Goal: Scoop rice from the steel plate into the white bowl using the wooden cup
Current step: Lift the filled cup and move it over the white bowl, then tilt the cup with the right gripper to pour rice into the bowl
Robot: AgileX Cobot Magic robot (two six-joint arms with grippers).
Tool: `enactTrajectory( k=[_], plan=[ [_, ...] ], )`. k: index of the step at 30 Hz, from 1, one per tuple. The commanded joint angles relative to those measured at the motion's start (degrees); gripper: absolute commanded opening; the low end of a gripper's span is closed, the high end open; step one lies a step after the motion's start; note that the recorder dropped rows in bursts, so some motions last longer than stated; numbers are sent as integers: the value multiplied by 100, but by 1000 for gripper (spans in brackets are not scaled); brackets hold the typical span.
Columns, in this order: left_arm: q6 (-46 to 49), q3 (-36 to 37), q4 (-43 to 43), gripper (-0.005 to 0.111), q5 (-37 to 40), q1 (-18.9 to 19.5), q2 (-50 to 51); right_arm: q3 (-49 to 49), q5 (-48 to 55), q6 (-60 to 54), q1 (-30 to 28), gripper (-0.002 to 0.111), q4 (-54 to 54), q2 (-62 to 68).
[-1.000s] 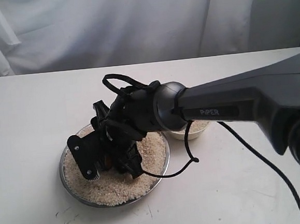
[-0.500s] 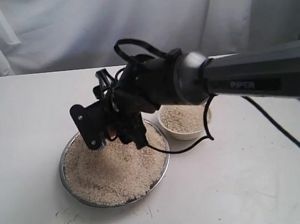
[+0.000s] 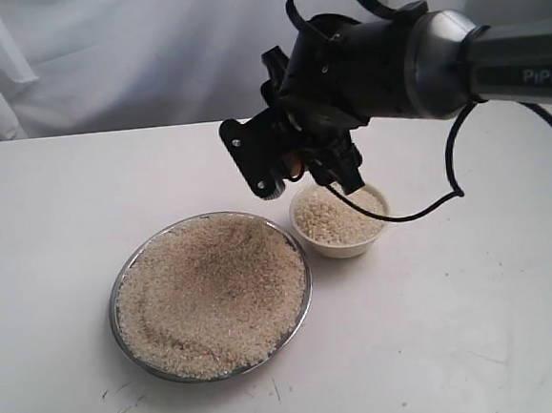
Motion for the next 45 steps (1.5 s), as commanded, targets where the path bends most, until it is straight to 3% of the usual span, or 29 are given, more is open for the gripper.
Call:
enactTrajectory(
  k=[1, 6, 19, 45],
  plan=[
    [0, 28, 6, 0, -81, -15, -24, 23, 344, 44, -265, 0, -270, -66],
    [0, 28, 6, 0, -81, -15, -24, 23, 746, -24, -350, 0, -779, 21],
    [0, 28, 6, 0, -81, -15, -24, 30, 1081, -586, -326, 0, -834, 200],
    [0, 28, 6, 0, -81, -15, -24, 30, 1682, -705, 172, 0, -2167, 637]
  ],
)
